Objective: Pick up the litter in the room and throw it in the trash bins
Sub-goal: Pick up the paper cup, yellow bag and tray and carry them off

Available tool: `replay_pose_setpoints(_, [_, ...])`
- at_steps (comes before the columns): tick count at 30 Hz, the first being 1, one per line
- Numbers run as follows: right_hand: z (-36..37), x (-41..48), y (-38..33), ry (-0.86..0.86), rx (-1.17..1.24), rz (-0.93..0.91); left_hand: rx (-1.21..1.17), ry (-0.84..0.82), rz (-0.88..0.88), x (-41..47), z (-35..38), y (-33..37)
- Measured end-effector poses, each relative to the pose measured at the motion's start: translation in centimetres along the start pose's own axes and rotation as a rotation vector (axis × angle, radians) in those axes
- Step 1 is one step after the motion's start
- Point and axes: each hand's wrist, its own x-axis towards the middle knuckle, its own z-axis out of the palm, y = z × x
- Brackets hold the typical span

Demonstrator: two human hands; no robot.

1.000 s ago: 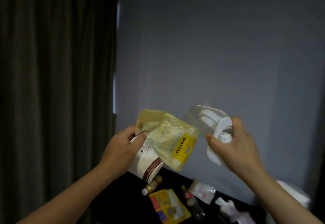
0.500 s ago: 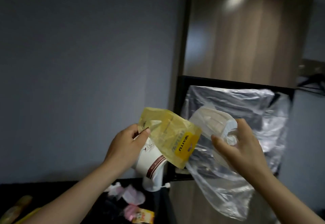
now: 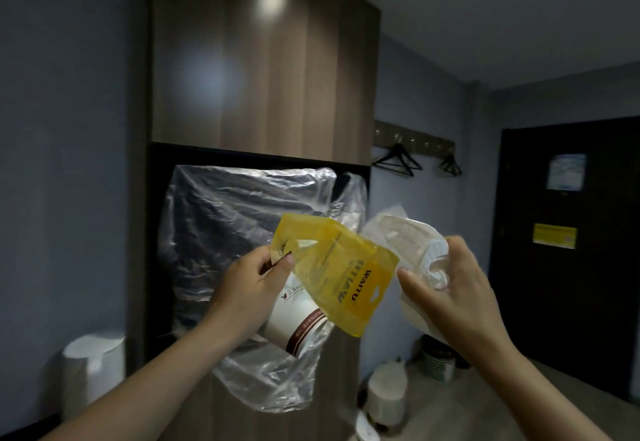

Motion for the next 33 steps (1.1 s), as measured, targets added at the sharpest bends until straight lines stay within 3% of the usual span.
replay_pose_setpoints(7, [-6.8,2.7,11.2,0.035,-0.077,0.072,-0.114,-0.068,0.012,2.5,14.5,3.6])
replay_pose_setpoints(14, [-8.8,5.2,20.0,0.056,-0.136,0.143,-0.163,-0.166,0.018,5.0,26.3,3.0])
replay_pose_setpoints(33, [2.8,16.2,38.1,0.159,-0.394,0.375,-0.211,-0.376,0.124,24.3,49.1,-8.1])
